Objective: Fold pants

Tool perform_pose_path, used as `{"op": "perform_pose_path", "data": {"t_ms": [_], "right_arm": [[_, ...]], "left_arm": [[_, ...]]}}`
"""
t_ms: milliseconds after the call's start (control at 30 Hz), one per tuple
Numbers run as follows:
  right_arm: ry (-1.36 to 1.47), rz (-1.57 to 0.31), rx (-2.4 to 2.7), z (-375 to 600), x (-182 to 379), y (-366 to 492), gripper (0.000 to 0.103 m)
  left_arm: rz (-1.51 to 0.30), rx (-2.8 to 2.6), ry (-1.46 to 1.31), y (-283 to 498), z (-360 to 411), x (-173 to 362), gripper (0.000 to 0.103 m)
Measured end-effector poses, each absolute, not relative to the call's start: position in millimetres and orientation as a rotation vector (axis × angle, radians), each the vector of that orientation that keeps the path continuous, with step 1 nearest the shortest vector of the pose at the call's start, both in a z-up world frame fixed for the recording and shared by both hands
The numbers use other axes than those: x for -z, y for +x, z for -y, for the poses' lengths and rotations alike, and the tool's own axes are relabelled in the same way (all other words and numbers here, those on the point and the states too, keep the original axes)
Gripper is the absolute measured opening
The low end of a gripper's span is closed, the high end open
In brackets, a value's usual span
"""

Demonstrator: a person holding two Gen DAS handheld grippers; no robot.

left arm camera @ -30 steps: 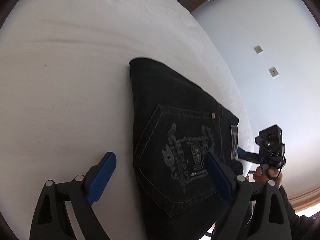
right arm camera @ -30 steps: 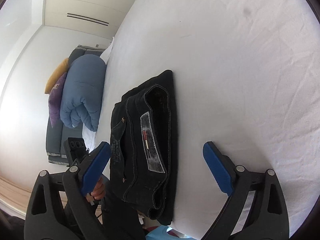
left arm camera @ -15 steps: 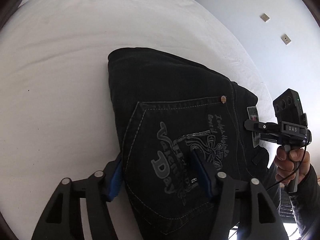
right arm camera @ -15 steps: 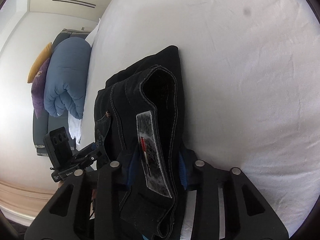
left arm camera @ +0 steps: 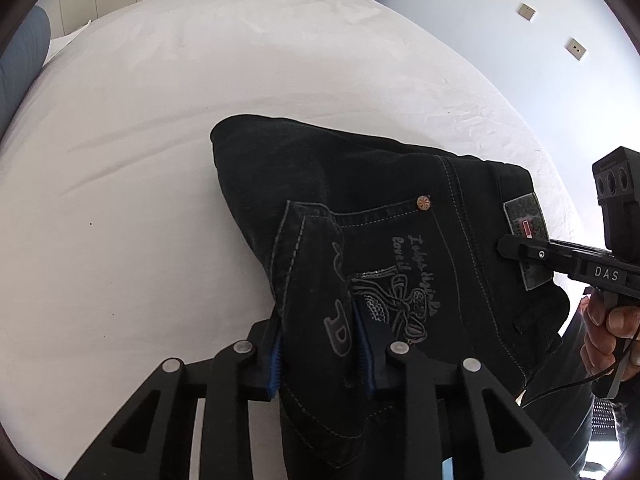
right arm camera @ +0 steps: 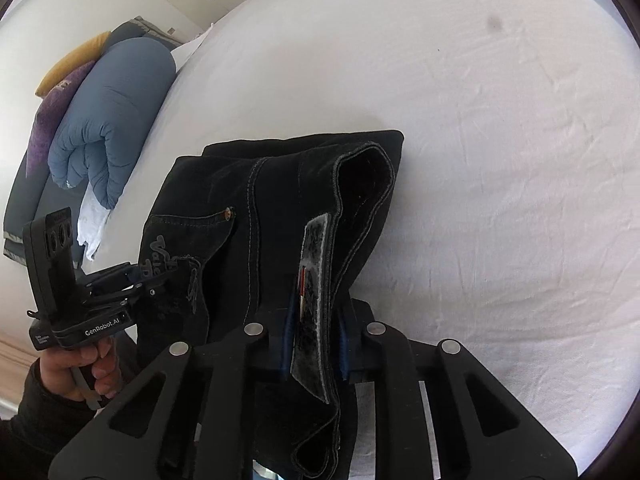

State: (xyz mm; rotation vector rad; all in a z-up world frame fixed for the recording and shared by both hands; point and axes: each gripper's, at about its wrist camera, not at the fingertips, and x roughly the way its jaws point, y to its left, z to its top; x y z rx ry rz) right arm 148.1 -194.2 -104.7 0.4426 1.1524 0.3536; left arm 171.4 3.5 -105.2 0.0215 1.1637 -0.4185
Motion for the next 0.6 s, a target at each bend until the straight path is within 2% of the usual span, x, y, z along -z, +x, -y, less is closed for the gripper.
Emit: {"op": "perform_pose_path", "data": {"t_ms": [300, 600], "right_arm": [[0.388, -1.075, -0.379, 198, 60, 150, 0.014], [0.390, -1.026, -0.398, 227, 27, 220, 0.014]], "left_arm": [[-1.089, 0.427, 0.003, 173, -18, 71, 0.029], [-1.025, 0.429, 0.014, 239, -14, 46, 0.029]]}}
